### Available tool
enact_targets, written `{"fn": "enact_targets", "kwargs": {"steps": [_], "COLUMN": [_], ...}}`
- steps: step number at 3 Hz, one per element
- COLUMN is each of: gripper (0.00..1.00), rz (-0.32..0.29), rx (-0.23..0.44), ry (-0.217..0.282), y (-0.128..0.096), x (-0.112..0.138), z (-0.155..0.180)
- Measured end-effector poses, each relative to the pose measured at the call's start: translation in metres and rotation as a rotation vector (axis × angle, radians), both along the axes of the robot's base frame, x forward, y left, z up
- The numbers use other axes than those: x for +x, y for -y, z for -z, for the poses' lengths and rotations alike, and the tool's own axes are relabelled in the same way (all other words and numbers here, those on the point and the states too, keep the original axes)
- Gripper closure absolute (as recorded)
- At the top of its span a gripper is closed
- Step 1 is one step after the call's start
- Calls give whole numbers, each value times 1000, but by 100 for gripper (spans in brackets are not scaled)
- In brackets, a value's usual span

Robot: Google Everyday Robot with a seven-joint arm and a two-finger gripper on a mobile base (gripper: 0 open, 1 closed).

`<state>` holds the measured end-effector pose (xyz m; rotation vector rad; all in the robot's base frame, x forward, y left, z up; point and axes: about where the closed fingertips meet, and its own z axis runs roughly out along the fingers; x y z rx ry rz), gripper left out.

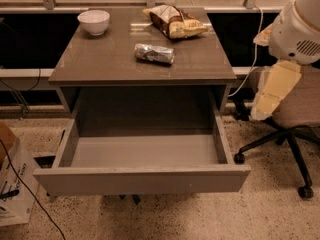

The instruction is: Place redbull can into top drawer

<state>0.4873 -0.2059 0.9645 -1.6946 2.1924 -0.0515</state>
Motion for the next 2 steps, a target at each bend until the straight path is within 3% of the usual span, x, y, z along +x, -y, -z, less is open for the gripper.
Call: {"fn": "enact_targets", "kwargs": {"steps": [2], "gripper": [0], "rz": [-17], "rx": [90], "ry": [7], "y": [-12], "x": [66], "z": [16]}}
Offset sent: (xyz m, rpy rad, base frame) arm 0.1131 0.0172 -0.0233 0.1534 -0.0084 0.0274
